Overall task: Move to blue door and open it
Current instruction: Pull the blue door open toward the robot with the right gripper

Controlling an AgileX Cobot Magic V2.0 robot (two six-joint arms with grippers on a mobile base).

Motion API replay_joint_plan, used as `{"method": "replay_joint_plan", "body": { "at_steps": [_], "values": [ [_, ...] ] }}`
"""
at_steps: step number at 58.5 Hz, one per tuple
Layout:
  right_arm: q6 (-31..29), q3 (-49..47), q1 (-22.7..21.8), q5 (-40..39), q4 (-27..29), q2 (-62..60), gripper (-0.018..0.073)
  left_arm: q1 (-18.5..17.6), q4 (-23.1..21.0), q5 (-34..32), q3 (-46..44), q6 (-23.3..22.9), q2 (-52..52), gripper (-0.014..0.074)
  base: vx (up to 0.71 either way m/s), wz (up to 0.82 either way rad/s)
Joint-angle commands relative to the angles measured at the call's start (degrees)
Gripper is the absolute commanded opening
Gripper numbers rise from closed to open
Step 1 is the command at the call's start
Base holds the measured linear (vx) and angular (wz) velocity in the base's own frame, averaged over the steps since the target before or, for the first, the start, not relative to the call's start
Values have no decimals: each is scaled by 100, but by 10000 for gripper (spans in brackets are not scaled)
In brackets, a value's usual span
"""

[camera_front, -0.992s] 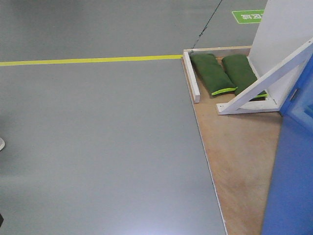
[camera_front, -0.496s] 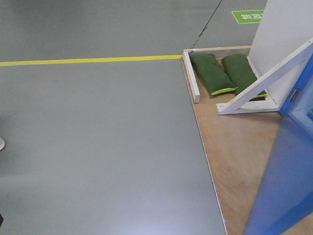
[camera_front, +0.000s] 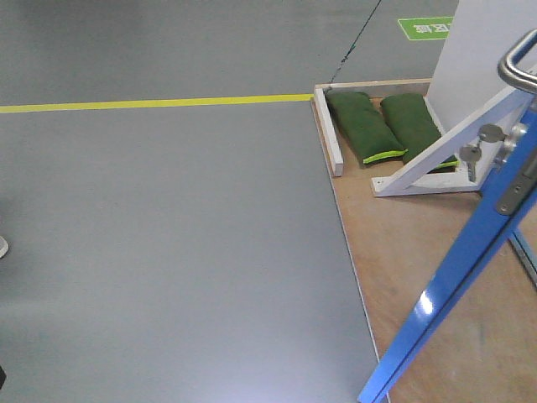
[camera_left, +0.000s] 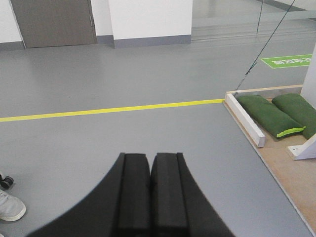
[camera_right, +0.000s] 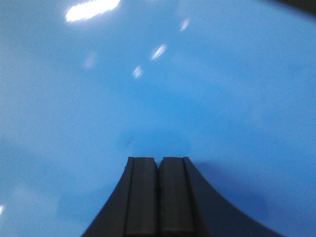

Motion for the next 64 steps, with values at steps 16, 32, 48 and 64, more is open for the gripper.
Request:
{"method": "replay_joint_plan", "body": {
  "at_steps": [16,32,48,64],
  "values": [
    [-77,-165,703,555,-742,-269,12,-35,-15,-485,-141,-39,-75,73,0,0],
    [-77,-165,1067,87,-1285,-250,12,-35,-15,-485,-141,-39,-75,73,0,0],
    [-77,-165,1593,-1260,-1640,-250,12,-35,-15,-485,-141,-39,-75,73,0,0],
    [-77,-159,1939,-1815,-1946,-201,12,-35,-15,-485,-141,-39,-75,73,0,0]
  ]
}}
